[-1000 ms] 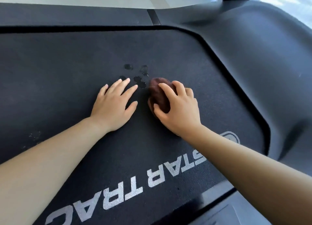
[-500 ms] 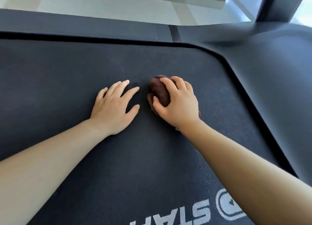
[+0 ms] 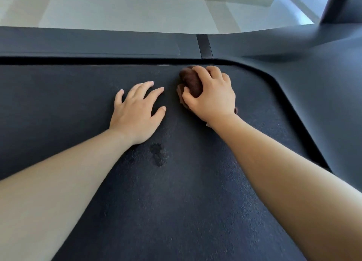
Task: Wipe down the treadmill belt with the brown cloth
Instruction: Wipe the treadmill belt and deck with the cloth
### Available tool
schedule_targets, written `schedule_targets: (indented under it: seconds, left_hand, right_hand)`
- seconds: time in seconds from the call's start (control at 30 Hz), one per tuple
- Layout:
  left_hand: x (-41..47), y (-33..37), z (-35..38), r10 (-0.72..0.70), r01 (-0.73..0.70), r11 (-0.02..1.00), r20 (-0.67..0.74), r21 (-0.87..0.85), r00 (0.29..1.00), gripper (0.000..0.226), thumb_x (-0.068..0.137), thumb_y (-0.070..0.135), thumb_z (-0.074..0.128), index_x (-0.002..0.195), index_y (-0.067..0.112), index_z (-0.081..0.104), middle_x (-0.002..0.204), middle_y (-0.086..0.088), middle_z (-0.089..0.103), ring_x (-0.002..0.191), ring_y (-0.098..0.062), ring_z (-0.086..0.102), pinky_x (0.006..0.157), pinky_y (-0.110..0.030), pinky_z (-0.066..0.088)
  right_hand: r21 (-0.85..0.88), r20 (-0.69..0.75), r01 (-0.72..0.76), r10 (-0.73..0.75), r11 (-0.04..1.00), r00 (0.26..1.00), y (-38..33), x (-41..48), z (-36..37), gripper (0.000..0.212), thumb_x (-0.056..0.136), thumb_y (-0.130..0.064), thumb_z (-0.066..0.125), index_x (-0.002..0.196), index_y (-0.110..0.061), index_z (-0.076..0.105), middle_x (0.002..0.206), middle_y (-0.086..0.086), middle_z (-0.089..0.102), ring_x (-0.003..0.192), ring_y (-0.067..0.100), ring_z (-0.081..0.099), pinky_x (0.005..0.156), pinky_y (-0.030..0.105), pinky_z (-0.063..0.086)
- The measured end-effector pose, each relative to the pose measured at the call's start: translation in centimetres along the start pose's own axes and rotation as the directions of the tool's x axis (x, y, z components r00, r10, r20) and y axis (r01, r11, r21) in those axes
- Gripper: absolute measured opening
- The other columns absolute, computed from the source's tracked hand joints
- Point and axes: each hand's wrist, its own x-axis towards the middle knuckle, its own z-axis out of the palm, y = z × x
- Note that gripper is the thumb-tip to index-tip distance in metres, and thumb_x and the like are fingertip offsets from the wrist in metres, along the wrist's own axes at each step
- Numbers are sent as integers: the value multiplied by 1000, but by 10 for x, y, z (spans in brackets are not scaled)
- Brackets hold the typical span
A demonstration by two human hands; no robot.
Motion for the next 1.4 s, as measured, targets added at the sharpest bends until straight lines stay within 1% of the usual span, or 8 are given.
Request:
schedule_targets:
  seconds: [0.3, 0.53, 0.67, 0.8, 0.93, 1.1, 1.27, 1.4]
  left_hand:
    - [1, 0, 1, -6, 5, 999, -10, -47, 1000, 52, 90, 48, 35, 140, 37, 32, 151, 11, 23, 141, -9, 13, 115, -48, 4]
    - [4, -2, 2, -6, 6, 998, -2, -55, 1000, 50, 91, 48, 39, 140, 35, 34, 151, 9, 25, 141, -12, 15, 115, -49, 4]
    - [-4, -1, -8, 53, -49, 993, 43, -105, 998, 52, 91, 44, 46, 141, 30, 36, 153, 6, 26, 142, -15, 16, 116, -47, 4]
    - [-53, -9, -19, 174, -171, 985, 119, -37, 978, 55, 95, 43, 39, 146, 25, 28, 156, 4, 18, 144, -16, 10, 116, -44, 7]
    - [-127, -17, -35, 171, -169, 985, 147, -25, 974, 57, 96, 42, 35, 148, 21, 23, 157, 1, 15, 145, -18, 8, 116, -44, 9]
    - [-213, -26, -49, 180, -179, 984, 193, -21, 965, 62, 93, 47, 29, 149, 23, 16, 158, 4, 7, 145, -16, 1, 116, -39, 2]
    - [-231, -26, -51, 180, -178, 984, 126, -27, 976, 59, 92, 46, 42, 146, 23, 30, 156, 3, 19, 144, -17, 12, 116, -39, 8]
    - [-230, -25, -52, 173, -171, 985, 143, -27, 974, 58, 93, 45, 41, 146, 23, 30, 156, 3, 18, 145, -17, 11, 116, -40, 7]
  right_hand:
    - [-7, 79, -55, 55, 998, 995, 12, 54, 9, 51, 79, -51, 53, 126, -32, 51, 125, 3, 52, 108, 34, 49, 77, 34, 38]
    - [-29, 134, 11, -7, 1000, 991, 0, 2, -15, 53, 78, -49, 51, 127, -30, 50, 128, 5, 50, 107, 37, 48, 92, 43, 42]
    - [-7, 100, 17, -16, 1000, 995, -19, -52, -31, 52, 79, -47, 54, 128, -28, 52, 130, 6, 50, 106, 37, 49, 91, 45, 44]
    - [-9, 118, 44, -42, 999, 992, -45, -111, -48, 53, 79, -50, 52, 127, -28, 52, 131, 4, 49, 107, 38, 48, 90, 47, 45]
    - [-7, 140, 67, -65, 998, 988, -76, -180, -70, 52, 79, -50, 53, 124, -26, 53, 131, 5, 49, 108, 38, 48, 85, 49, 47]
    - [-48, 164, 190, -180, 981, 970, -95, -252, -94, 51, 79, -51, 51, 123, -27, 52, 131, 5, 49, 111, 35, 49, 81, 46, 47]
    - [-8, 161, 110, -107, 994, 981, -100, -216, -83, 51, 80, -48, 56, 126, -25, 55, 130, 5, 52, 114, 35, 48, 87, 48, 48]
    - [-20, 183, 80, -75, 997, 980, -106, -196, -72, 52, 82, -48, 54, 129, -27, 51, 134, 4, 47, 119, 35, 43, 90, 49, 46]
